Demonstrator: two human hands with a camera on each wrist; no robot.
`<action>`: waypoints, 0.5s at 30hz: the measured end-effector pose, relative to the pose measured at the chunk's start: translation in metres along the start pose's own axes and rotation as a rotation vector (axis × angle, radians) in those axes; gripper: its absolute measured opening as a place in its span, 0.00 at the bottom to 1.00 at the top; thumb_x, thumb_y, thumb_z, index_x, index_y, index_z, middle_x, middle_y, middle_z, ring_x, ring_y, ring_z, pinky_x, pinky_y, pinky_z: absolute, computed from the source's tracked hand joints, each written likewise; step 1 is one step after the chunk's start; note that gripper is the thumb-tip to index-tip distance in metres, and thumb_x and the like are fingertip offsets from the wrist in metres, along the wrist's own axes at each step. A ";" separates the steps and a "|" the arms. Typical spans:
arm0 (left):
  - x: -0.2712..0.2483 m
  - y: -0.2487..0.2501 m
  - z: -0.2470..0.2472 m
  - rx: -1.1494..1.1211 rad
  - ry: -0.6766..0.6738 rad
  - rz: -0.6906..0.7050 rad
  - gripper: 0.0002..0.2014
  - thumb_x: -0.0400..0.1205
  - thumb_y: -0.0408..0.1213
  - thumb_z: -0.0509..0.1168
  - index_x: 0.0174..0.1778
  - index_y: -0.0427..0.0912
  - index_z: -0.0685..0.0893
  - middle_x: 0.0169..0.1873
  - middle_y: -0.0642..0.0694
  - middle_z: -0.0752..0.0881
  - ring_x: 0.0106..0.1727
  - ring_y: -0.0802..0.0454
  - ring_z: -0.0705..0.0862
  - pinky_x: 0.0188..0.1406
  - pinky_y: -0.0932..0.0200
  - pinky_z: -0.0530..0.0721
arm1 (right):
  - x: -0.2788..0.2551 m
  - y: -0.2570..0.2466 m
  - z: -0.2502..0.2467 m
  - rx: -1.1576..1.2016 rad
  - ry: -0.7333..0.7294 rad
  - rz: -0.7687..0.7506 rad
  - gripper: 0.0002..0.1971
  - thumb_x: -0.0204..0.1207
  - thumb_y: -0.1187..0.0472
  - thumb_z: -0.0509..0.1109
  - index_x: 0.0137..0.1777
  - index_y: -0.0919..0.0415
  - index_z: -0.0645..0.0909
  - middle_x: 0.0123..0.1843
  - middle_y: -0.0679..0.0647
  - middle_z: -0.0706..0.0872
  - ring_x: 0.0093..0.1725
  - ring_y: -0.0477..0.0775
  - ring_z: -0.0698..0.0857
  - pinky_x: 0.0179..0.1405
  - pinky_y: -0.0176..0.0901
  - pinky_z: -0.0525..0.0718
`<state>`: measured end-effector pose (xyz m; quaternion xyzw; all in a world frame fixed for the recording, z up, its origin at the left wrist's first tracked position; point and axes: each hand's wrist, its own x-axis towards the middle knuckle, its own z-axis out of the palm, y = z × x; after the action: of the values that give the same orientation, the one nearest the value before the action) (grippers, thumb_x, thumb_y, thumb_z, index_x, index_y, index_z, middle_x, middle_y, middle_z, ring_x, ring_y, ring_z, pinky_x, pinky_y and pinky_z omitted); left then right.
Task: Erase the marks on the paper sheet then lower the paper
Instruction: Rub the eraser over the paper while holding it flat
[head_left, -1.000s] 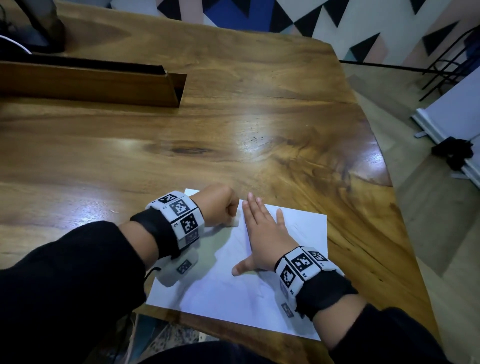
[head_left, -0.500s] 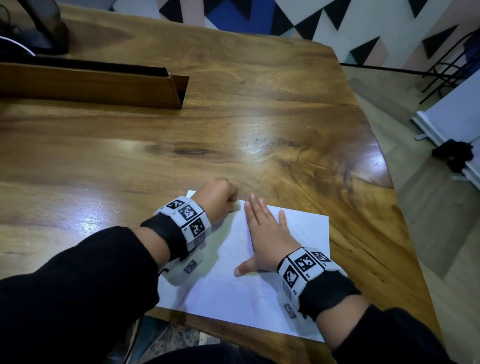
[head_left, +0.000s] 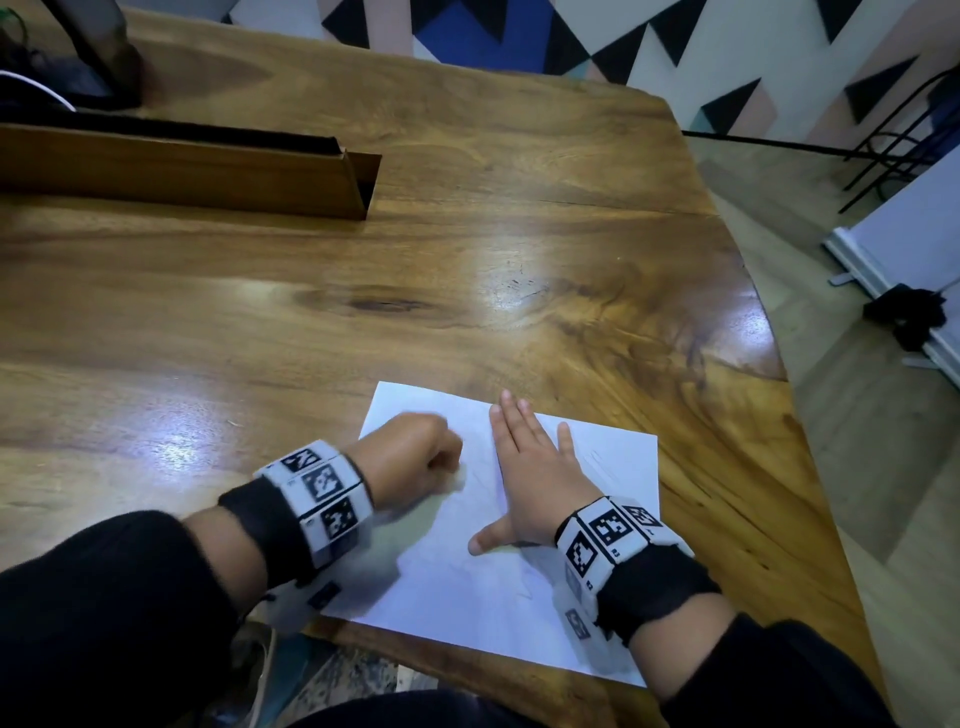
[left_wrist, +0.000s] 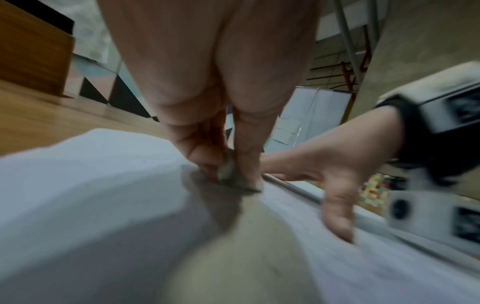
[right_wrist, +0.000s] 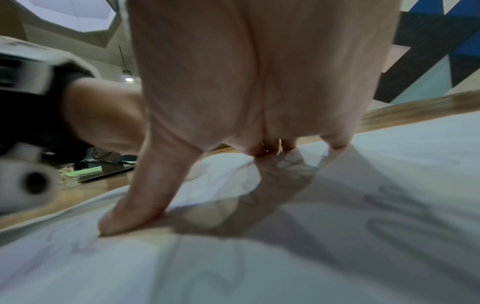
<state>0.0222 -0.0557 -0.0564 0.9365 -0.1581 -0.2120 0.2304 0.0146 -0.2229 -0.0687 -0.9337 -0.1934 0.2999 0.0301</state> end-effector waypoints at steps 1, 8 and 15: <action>-0.007 -0.002 0.002 -0.007 -0.090 0.004 0.07 0.73 0.40 0.71 0.40 0.39 0.85 0.37 0.48 0.79 0.41 0.51 0.77 0.31 0.62 0.68 | 0.000 0.000 0.000 0.001 0.003 0.001 0.73 0.57 0.31 0.78 0.82 0.61 0.25 0.82 0.53 0.22 0.82 0.52 0.27 0.79 0.63 0.33; 0.015 0.003 -0.006 0.041 0.117 -0.032 0.04 0.75 0.36 0.67 0.40 0.38 0.83 0.38 0.48 0.75 0.43 0.46 0.78 0.34 0.62 0.65 | 0.001 0.000 0.001 0.003 0.002 0.001 0.73 0.57 0.31 0.78 0.82 0.61 0.25 0.82 0.52 0.22 0.82 0.51 0.27 0.79 0.63 0.33; -0.012 0.003 0.003 0.036 -0.095 0.035 0.04 0.74 0.36 0.68 0.41 0.40 0.84 0.38 0.47 0.78 0.43 0.50 0.76 0.33 0.65 0.67 | 0.000 -0.001 0.000 0.007 -0.005 -0.005 0.73 0.58 0.32 0.77 0.82 0.61 0.25 0.82 0.52 0.22 0.82 0.52 0.27 0.79 0.63 0.33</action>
<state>0.0102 -0.0544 -0.0539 0.9264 -0.1888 -0.2495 0.2094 0.0145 -0.2219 -0.0686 -0.9323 -0.1945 0.3030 0.0336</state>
